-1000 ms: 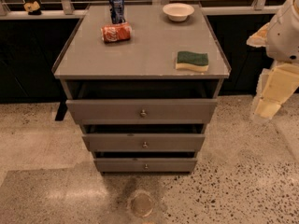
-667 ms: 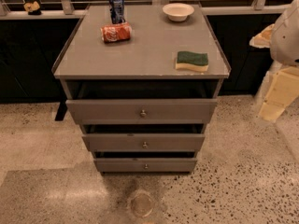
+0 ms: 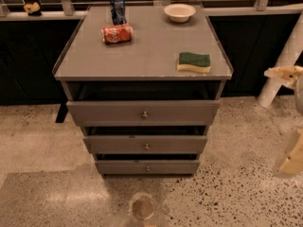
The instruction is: Open middle drawer
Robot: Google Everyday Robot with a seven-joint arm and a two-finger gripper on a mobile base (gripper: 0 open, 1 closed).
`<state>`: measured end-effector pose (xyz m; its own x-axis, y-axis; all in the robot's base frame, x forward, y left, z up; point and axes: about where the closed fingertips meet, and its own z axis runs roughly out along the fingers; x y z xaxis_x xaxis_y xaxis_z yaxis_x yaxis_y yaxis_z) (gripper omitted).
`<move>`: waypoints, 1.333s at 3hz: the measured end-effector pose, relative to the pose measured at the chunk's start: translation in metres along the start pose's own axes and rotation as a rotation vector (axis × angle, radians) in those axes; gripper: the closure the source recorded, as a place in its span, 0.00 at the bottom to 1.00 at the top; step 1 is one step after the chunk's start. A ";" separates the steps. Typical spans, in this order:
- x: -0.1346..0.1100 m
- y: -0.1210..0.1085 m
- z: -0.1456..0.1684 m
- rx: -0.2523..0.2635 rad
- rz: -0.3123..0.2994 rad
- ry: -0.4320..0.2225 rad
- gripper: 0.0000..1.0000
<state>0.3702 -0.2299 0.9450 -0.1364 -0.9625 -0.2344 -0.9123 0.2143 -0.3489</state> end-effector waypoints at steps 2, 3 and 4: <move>0.066 0.082 0.088 -0.047 0.085 -0.140 0.00; 0.092 0.115 0.145 -0.108 0.152 -0.197 0.00; 0.112 0.136 0.203 -0.175 0.213 -0.230 0.00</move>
Offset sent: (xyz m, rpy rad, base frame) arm -0.0766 -0.0501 -0.2161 0.2840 0.0939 -0.0486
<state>0.3088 -0.2751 0.6869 -0.2584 -0.8322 -0.4906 -0.9277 0.3555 -0.1144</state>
